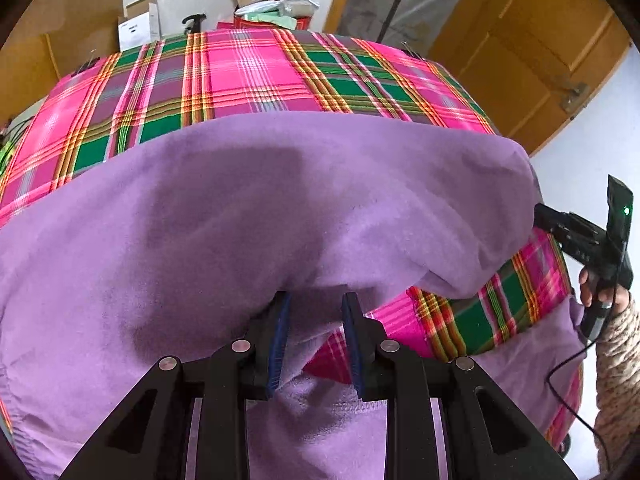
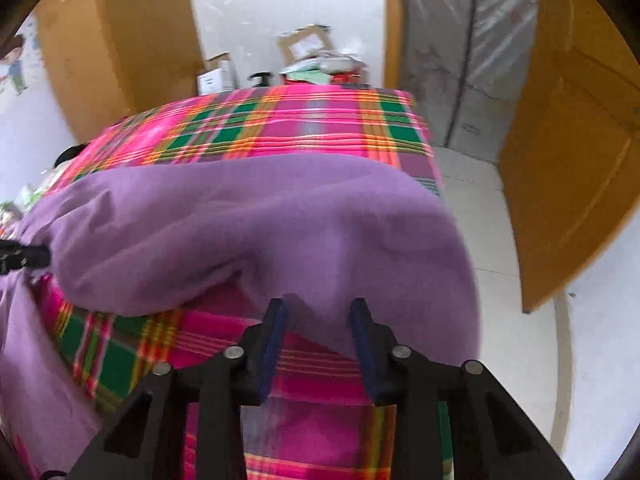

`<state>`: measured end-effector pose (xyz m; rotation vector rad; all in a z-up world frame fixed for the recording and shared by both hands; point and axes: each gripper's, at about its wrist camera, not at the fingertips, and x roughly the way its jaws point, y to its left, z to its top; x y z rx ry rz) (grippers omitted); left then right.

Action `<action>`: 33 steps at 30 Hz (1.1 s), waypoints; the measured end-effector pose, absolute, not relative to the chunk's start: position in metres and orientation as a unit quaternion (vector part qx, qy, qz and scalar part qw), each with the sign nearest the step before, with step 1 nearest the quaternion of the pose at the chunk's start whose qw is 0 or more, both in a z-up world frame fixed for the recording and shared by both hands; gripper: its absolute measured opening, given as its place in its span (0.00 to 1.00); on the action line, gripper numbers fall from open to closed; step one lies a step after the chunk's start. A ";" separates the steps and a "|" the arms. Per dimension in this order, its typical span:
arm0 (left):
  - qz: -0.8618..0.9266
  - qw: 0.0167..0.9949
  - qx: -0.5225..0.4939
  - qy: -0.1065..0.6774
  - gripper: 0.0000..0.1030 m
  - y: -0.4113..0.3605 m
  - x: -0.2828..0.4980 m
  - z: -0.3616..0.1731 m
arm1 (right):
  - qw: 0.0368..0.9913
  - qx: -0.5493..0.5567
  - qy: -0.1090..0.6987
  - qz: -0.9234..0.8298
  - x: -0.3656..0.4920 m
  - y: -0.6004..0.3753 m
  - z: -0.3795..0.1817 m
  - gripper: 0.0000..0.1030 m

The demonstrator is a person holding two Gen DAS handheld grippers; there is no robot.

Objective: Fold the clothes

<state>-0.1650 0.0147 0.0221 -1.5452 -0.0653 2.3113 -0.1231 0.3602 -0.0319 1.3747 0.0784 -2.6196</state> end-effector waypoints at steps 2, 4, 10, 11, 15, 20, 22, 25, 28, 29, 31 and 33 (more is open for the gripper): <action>0.817 0.177 -0.548 -0.026 0.27 0.015 -0.167 0.021 | 0.099 0.464 0.046 -0.879 -0.126 0.353 -0.035 0.41; 0.817 0.173 -0.550 -0.034 0.27 0.014 -0.170 0.020 | 0.096 0.459 0.065 -0.881 -0.128 0.346 -0.036 0.41; 0.817 0.174 -0.547 -0.059 0.27 0.007 -0.174 0.024 | 0.067 0.448 0.081 -0.888 -0.132 0.346 -0.033 0.04; 0.818 0.173 -0.546 -0.060 0.27 0.006 -0.174 0.025 | 0.061 0.444 0.085 -0.890 -0.131 0.346 -0.031 0.04; 0.821 0.174 -0.540 -0.063 0.27 0.006 -0.174 0.029 | 0.025 0.401 0.084 -0.912 -0.124 0.355 -0.007 0.03; 0.818 0.185 -0.540 -0.071 0.27 0.007 -0.176 0.028 | -0.005 0.388 0.075 -0.918 -0.125 0.370 0.006 0.03; 0.816 0.187 -0.542 -0.075 0.27 0.006 -0.176 0.025 | -0.011 0.406 0.074 -0.911 -0.132 0.369 -0.003 0.03; 0.814 0.189 -0.542 -0.085 0.27 -0.001 -0.175 0.027 | -0.020 0.432 0.073 -0.898 -0.142 0.367 -0.017 0.03; 0.822 0.182 -0.534 -0.082 0.27 -0.012 -0.168 0.034 | -0.029 0.446 0.072 -0.891 -0.145 0.366 -0.021 0.04; 0.824 0.178 -0.532 -0.085 0.27 -0.018 -0.164 0.036 | -0.033 0.447 0.071 -0.891 -0.143 0.365 -0.019 0.04; 0.828 0.166 -0.528 -0.096 0.27 -0.033 -0.157 0.040 | -0.040 0.448 0.071 -0.890 -0.140 0.364 -0.015 0.04; 0.833 0.149 -0.522 -0.110 0.27 -0.054 -0.146 0.045 | -0.043 0.443 0.073 -0.892 -0.130 0.360 -0.004 0.05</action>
